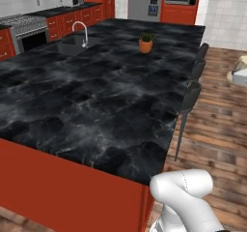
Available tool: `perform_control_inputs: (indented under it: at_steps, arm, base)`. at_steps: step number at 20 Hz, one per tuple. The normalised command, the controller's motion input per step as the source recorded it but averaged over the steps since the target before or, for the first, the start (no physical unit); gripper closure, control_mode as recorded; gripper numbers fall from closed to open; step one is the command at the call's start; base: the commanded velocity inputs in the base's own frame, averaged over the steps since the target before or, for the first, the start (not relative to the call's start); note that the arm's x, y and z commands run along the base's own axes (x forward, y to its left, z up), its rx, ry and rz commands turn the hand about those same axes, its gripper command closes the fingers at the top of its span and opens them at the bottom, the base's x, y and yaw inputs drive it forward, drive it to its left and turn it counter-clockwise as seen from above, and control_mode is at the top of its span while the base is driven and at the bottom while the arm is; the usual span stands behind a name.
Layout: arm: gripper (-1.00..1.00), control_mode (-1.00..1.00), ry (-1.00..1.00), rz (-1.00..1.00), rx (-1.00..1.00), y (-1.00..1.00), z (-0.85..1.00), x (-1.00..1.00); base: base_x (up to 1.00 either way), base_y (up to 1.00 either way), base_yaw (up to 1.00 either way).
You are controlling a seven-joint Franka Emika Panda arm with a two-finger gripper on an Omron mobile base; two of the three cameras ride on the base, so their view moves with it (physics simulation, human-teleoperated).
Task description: Get the candle and the beer from the cabinet and move them to the dining counter.
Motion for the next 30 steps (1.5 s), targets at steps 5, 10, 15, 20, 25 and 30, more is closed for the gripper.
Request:
perform_control_inputs:
  at_steps: [5,10,15,20,25,30]
  arm:
    - [1.0,1.0,0.0,0.0,0.0,0.0,0.0,0.0]
    - [1.0,1.0,0.0,0.0,0.0,0.0,0.0,0.0]
    - [1.0,1.0,0.0,0.0,0.0,0.0,0.0,0.0]
    - [1.0,1.0,0.0,0.0,0.0,0.0,0.0,0.0]
    - [1.0,1.0,0.0,0.0,0.0,0.0,0.0,0.0]
    - [1.0,1.0,0.0,0.0,0.0,0.0,0.0,0.0]
  base:
    - [0.88,-0.94,0.01]
    - [0.99,-0.96,0.0]
    - [1.0,-1.0,0.0]
    - [0.76,-1.0,0.03]
    - [0.23,-0.77,-0.24]
    - [0.27,-0.64,-0.35]
